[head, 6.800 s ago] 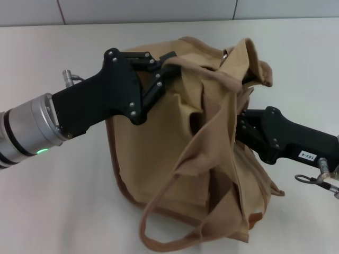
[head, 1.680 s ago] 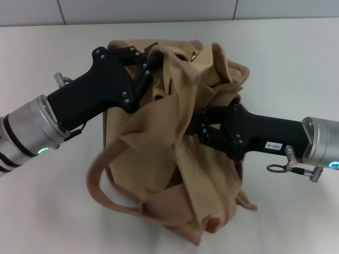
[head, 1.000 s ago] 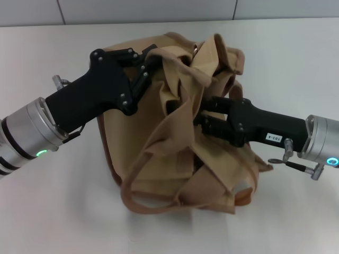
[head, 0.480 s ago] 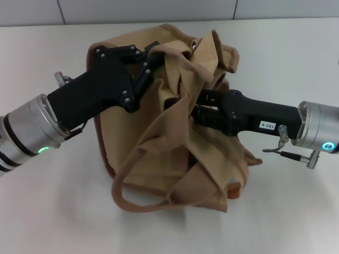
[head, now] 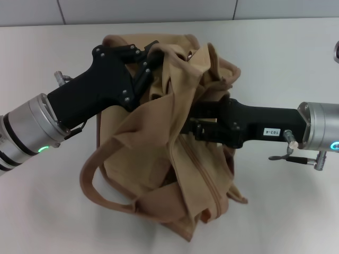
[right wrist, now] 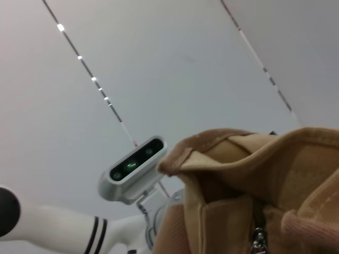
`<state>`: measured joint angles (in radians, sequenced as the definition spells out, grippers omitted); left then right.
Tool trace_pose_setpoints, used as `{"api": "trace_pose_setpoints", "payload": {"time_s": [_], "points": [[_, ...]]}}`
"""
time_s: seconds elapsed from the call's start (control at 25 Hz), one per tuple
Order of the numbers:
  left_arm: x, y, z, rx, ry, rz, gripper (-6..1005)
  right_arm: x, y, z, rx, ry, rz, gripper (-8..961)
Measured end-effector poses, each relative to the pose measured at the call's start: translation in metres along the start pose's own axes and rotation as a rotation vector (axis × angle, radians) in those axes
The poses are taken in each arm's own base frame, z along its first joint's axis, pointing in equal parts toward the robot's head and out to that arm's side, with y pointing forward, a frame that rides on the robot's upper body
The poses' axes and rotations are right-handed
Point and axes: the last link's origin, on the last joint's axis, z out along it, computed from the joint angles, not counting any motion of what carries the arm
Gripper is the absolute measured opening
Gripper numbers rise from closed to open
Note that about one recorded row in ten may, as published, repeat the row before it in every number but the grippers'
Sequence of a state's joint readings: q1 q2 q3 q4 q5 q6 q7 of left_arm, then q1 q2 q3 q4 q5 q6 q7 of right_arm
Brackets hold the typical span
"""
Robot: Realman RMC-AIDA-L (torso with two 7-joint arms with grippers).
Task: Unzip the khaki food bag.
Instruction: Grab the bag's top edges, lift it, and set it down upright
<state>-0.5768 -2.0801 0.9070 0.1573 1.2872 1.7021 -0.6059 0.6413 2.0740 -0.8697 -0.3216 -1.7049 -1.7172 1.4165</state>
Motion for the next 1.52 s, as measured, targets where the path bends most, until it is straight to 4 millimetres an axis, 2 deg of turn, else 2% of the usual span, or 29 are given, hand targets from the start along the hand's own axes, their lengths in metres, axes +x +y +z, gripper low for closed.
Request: {"api": "trace_pose_setpoints", "payload": {"time_s": [0.6, 0.84, 1.08, 1.36, 1.52], "points": [[0.0, 0.001, 0.0, -0.003, 0.002, -0.003, 94, -0.002, 0.013, -0.003, -0.094, 0.008, 0.033, 501], [0.0, 0.001, 0.0, -0.005, 0.003, -0.002, 95, 0.002, 0.008, -0.002, -0.049, 0.005, 0.074, 501], [0.001, 0.001, 0.0, -0.006, 0.004, 0.001, 95, 0.005, -0.007, -0.001, 0.057, 0.001, 0.135, 501], [0.002, -0.002, 0.001, -0.005, 0.005, 0.011, 96, 0.005, -0.004, 0.001, 0.035, 0.004, 0.134, 500], [0.004, -0.004, 0.0, -0.003, 0.007, 0.024, 96, 0.007, -0.002, -0.005, 0.038, -0.012, 0.147, 500]]}}
